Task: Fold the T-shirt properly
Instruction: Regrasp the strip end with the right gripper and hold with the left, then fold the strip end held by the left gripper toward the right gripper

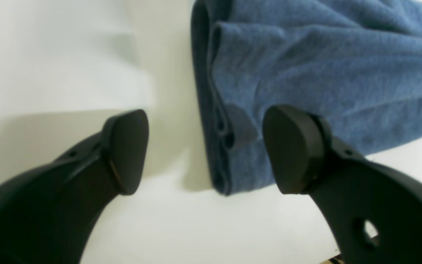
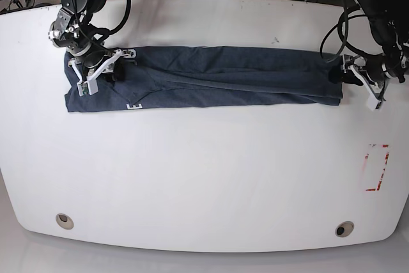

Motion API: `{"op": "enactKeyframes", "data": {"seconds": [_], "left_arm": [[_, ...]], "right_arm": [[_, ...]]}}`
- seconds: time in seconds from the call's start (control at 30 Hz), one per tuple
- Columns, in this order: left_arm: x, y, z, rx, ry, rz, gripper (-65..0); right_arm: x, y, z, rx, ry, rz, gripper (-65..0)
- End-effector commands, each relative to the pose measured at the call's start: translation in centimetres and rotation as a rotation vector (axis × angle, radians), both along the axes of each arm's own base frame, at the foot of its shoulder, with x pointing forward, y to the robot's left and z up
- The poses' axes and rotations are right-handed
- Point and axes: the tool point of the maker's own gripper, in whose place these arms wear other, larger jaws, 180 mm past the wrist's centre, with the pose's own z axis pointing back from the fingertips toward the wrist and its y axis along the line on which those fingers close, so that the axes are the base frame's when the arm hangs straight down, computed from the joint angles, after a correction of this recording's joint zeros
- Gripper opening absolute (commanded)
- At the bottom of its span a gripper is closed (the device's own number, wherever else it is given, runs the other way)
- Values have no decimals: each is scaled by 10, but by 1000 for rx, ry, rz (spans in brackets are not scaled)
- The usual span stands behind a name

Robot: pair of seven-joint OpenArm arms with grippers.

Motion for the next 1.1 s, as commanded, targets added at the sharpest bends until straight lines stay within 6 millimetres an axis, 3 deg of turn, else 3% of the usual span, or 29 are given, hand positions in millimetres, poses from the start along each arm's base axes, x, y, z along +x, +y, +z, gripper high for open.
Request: {"op": "enactKeyframes", "data": {"seconds": [0.0,0.27,0.37,0.47,0.6,0.7,0.83,1.07], "left_arm": [[13,-5,11,5,-42,-38,-164],[12,-35,-1,-29,-20,-94,-168],[11,-39,-4,-38,-13,-97,-221],[11,-47,-6,-54,-11,-101,-324],[11,-53,-8,-57,-5,-116,-532],[11,-57,-8,-53,-3,-135,-644],[13,-61,-4,-47,-17,-154,-650],[19,-62,32,63,-106,-219,-650]], "right_arm": [[0,-2,1,-16,10,5,-510],[0,-2,1,-14,8,5,-510],[0,-2,1,-14,8,5,-510],[0,-2,1,-14,8,5,-510],[0,-2,1,-14,8,5,-510],[0,-2,1,-14,8,5,-510],[1,-2,1,-14,6,5,-510],[1,-2,1,-14,6,5,-510]]}}
